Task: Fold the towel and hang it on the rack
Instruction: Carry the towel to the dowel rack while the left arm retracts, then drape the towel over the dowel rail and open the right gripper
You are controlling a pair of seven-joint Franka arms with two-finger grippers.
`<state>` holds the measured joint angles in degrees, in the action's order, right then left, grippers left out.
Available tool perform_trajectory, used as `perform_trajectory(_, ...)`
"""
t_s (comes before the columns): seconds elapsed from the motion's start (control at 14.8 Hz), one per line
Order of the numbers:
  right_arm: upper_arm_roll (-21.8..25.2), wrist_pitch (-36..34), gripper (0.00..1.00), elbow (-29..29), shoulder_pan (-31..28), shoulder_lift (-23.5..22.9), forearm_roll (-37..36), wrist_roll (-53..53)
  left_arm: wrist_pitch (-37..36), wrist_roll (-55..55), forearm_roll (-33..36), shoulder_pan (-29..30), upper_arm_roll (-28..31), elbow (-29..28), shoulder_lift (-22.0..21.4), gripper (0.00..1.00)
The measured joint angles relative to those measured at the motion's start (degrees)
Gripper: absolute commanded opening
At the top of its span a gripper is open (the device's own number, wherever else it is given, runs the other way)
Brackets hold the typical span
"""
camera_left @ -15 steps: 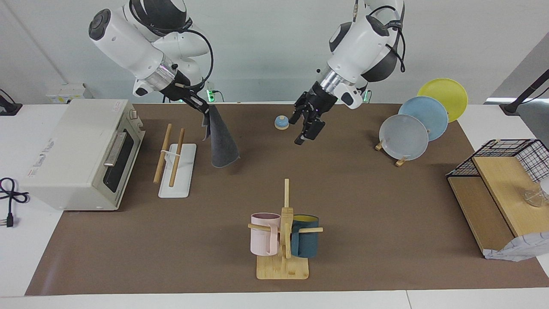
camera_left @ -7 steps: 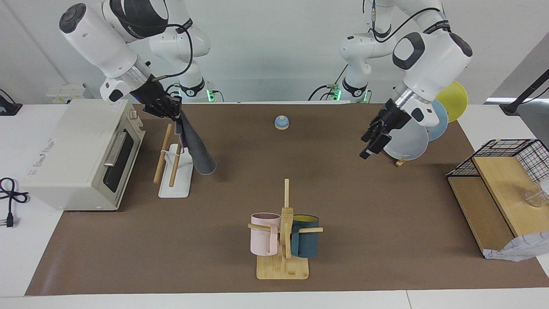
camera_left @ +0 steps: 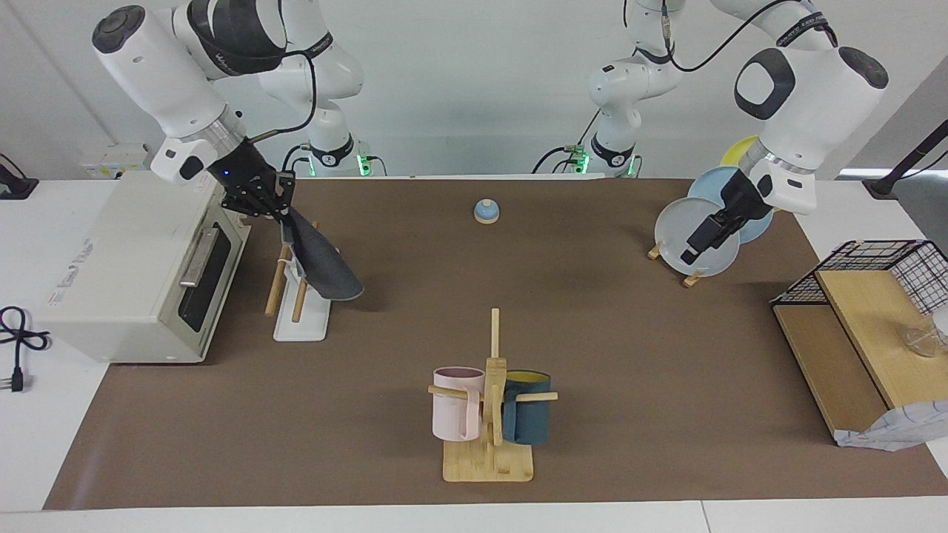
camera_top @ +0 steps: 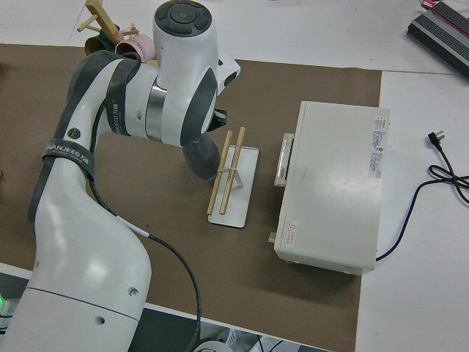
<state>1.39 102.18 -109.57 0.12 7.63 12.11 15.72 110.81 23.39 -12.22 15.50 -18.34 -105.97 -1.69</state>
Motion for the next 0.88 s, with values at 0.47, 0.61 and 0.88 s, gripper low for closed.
perform_trajectory(0.47,0.1,4.0,0.00,-5.4,-2.8,1.0,-8.4,13.9,-14.0,-15.2,11.7,-4.5,3.5,9.9,2.4,1.00)
perform_trajectory(0.61,0.1,6.8,0.00,-8.5,-4.1,2.1,-9.0,16.5,-17.1,-17.5,12.1,-10.6,9.7,11.3,2.8,1.00)
perform_trajectory(0.88,0.2,9.0,0.00,-13.2,-5.8,4.3,-9.1,18.7,-18.3,-18.9,12.1,-14.6,13.5,10.8,2.6,1.00)
